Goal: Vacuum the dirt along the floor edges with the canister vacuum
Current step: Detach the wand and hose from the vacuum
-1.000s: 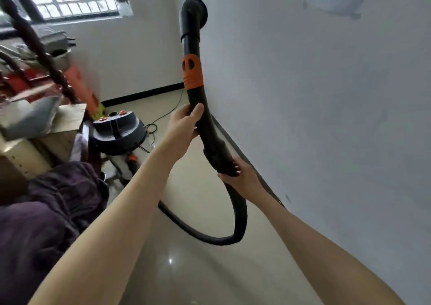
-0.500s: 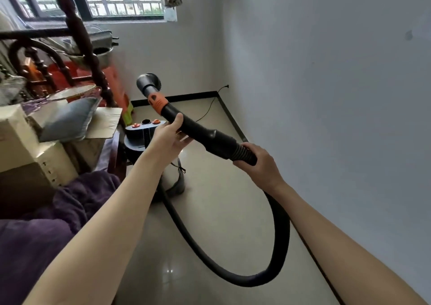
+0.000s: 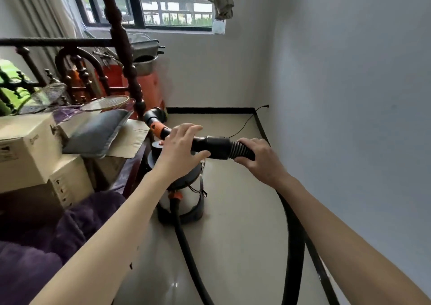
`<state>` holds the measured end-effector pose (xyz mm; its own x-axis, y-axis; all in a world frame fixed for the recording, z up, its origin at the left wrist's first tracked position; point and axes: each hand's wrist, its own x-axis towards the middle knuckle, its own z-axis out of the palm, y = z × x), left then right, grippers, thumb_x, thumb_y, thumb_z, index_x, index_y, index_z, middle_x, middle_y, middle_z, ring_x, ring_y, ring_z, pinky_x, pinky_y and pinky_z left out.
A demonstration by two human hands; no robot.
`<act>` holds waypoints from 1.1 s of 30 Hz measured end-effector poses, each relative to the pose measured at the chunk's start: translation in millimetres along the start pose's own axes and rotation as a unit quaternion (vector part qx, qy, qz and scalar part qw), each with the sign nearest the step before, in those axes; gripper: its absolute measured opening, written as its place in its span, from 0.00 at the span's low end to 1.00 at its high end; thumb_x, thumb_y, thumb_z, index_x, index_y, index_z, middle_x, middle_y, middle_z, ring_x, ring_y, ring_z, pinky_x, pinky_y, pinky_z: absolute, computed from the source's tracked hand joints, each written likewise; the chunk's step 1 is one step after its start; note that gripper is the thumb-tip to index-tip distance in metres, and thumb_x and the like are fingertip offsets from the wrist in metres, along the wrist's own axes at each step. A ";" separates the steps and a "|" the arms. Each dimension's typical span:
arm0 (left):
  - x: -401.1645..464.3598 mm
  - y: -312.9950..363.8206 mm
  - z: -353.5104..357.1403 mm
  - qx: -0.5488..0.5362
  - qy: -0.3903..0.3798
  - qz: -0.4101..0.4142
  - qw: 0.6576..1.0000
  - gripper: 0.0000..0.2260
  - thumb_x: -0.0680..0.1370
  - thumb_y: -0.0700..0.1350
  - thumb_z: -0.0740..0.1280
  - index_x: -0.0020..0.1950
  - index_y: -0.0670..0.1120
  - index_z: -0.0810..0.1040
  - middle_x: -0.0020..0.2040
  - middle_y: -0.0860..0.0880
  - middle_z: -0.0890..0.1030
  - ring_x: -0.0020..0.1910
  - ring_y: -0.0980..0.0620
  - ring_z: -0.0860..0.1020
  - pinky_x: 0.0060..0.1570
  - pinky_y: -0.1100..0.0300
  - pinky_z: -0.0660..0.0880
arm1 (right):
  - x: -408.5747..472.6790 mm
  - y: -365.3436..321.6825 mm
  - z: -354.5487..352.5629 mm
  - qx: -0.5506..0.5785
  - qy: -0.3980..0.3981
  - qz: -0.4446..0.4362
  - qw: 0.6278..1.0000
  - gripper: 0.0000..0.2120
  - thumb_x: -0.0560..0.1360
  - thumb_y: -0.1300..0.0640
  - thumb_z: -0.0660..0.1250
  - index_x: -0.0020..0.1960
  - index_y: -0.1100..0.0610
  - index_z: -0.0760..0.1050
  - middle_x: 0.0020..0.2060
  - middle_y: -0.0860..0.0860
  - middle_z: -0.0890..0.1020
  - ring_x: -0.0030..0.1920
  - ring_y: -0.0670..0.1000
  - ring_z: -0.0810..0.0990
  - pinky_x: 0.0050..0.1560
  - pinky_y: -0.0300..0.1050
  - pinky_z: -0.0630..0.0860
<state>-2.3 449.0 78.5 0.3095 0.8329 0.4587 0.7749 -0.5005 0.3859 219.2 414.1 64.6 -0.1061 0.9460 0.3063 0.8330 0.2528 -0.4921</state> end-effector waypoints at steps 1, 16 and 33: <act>13.6 -1.4 6.4 0.044 -0.054 0.029 0.997 0.29 0.72 0.51 0.72 0.70 0.46 0.68 0.66 0.47 0.71 0.67 0.46 0.66 0.69 0.50 0.58 | 15.1 4.1 0.3 0.003 -0.018 -0.016 1.000 0.21 0.76 0.55 0.70 0.67 0.59 0.72 0.57 0.57 0.78 0.58 0.56 0.71 0.59 0.48 0.67; 115.1 -78.8 71.6 -0.178 -0.058 -0.161 0.969 0.25 0.69 0.46 0.76 0.63 0.45 0.73 0.48 0.53 0.76 0.49 0.55 0.74 0.43 0.78 0.67 | 181.7 71.8 49.4 -0.083 0.023 -0.051 0.995 0.30 0.72 0.43 0.70 0.69 0.57 0.72 0.59 0.55 0.79 0.59 0.58 0.76 0.60 0.54 0.66; 157.7 -183.4 119.2 -0.243 -0.152 -0.297 0.911 0.19 0.74 0.48 0.71 0.63 0.51 0.72 0.48 0.59 0.77 0.46 0.66 0.74 0.41 0.78 0.70 | 310.7 102.8 162.7 -0.090 -0.114 -0.108 0.983 0.26 0.68 0.51 0.77 0.63 0.59 0.76 0.56 0.56 0.81 0.57 0.61 0.77 0.59 0.56 0.68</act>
<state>-30.0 700.3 -15.3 0.1104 0.9806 -0.1618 0.5424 0.0770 0.8366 183.5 767.0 -23.3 -0.3936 0.8999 0.1877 0.8577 0.4330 -0.2772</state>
